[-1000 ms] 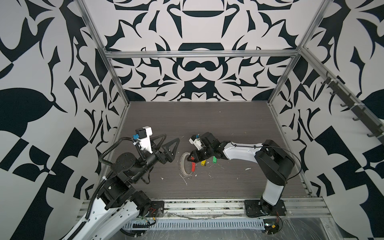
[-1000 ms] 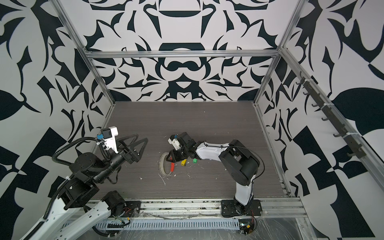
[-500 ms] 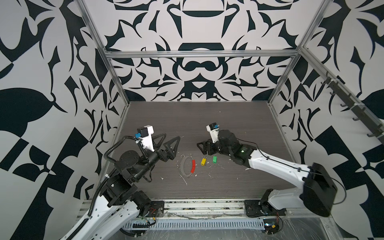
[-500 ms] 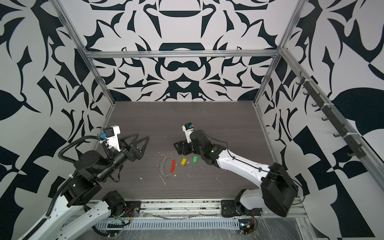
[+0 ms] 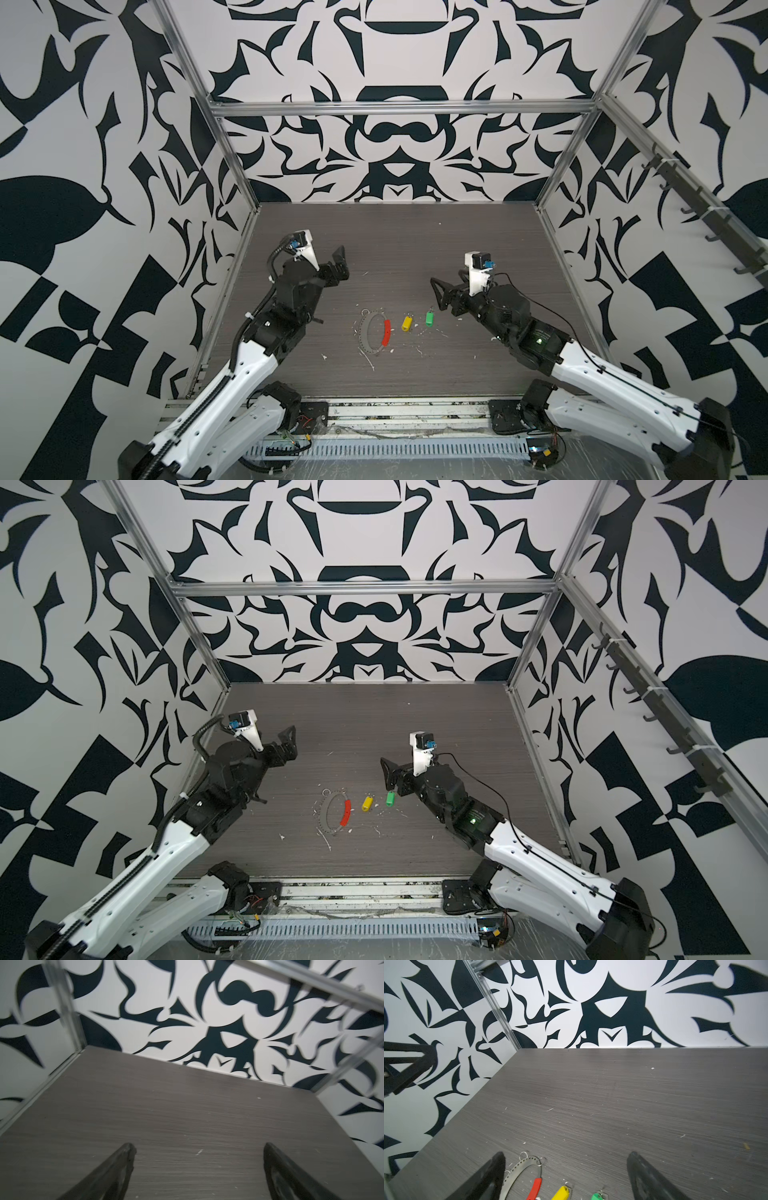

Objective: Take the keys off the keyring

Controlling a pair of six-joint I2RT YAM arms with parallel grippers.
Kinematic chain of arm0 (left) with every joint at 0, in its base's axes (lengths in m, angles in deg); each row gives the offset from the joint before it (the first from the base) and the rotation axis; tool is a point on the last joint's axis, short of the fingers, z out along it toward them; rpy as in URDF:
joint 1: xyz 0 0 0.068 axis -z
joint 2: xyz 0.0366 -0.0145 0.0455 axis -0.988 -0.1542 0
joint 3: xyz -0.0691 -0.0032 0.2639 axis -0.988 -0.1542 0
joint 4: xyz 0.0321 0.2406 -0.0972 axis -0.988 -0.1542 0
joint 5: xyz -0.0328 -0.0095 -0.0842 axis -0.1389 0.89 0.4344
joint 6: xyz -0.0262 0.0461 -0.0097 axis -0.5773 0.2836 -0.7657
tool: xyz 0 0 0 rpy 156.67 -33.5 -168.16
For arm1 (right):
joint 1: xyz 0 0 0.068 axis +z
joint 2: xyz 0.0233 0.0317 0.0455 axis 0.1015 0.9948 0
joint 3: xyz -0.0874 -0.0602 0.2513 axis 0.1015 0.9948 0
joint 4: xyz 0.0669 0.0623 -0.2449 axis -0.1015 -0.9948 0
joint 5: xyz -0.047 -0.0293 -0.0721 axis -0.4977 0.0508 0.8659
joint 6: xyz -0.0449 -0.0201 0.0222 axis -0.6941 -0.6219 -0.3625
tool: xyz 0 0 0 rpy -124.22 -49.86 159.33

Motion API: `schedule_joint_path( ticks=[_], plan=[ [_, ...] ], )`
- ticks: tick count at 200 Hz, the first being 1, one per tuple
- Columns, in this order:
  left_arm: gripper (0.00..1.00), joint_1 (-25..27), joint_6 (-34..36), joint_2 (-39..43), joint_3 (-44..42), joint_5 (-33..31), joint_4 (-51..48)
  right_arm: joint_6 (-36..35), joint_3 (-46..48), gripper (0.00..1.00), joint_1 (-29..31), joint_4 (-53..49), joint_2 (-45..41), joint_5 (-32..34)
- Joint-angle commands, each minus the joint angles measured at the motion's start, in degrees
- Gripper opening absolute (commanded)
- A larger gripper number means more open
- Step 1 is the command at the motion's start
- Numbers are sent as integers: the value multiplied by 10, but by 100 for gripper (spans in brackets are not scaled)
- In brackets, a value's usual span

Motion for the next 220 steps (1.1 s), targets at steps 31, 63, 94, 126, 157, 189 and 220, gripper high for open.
schedule_joint_path(
  ticks=[31, 63, 94, 126, 157, 189, 220],
  plan=[
    [99, -168, 12, -67, -91, -28, 129, 16, 4, 99, 0, -17, -35, 82],
    [99, -190, 42, -157, -78, -136, 105, -3, -5, 99, 0, -41, -35, 80],
    [99, -240, 55, -221, -125, -80, 244, -9, 11, 94, -1, -24, -47, 84],
    [99, -249, 107, -294, -200, -51, 454, -15, 9, 99, 0, -25, -51, 94],
    [99, -257, 127, -317, -216, -3, 506, -23, 14, 90, -9, -11, -39, 99],
    [99, -271, 142, -411, -270, 47, 715, -87, 35, 99, -24, 32, -39, 79],
    [99, -264, 133, -385, -212, 34, 565, -122, 62, 99, -68, 84, -35, 133]
  ],
)
